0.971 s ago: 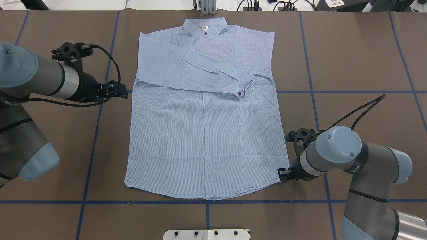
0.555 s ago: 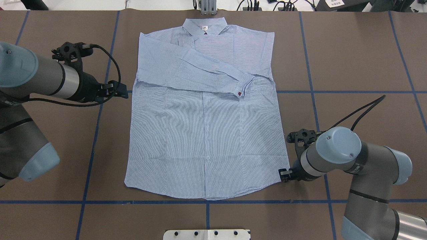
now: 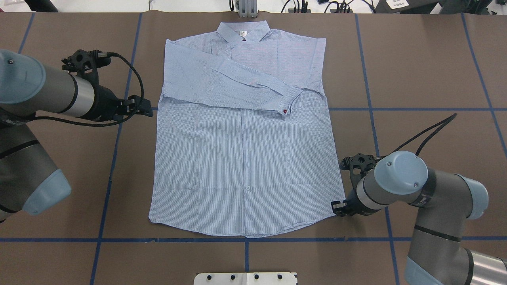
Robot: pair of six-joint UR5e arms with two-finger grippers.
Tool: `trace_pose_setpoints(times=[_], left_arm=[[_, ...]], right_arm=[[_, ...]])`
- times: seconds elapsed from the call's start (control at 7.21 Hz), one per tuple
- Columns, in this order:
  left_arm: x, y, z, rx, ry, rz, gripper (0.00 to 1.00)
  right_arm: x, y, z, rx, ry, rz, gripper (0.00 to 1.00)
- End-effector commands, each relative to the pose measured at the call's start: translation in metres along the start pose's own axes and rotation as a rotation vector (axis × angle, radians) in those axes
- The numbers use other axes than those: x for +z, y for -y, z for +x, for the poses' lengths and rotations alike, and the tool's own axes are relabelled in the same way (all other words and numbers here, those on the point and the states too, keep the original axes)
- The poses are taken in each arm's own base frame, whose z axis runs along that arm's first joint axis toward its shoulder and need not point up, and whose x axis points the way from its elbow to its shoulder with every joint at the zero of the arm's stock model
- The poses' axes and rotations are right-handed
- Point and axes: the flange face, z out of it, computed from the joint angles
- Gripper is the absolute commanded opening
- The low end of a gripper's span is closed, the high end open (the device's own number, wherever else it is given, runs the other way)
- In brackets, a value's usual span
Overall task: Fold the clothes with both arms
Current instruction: 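Position both grippers at the shirt's side edges, ready to grasp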
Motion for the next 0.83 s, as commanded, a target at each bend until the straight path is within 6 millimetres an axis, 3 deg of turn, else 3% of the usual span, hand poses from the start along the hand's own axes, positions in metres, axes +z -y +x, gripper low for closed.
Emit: trace_pose_setpoints(times=[0.0, 0.42, 0.55, 0.69], left_arm=[[0.0, 0.0, 0.0, 0.0, 0.0, 0.0, 0.88], [0.0, 0.0, -0.001, 0.0, 0.001, -0.001, 0.88], [0.004, -0.01, 0.006, -0.032, -0.006, -0.017, 0.88], [0.018, -0.033, 0.014, -0.059, -0.004, -0.056, 0.88]], right_arm=[[-0.001, 0.0, 0.0, -0.001, 0.001, 0.001, 0.03], [-0.011, 0.0, -0.004, -0.005, 0.02, 0.011, 0.0], [-0.022, -0.001, -0.008, -0.009, 0.038, 0.021, 0.0], [-0.034, -0.003, -0.011, -0.016, 0.057, 0.033, 0.0]])
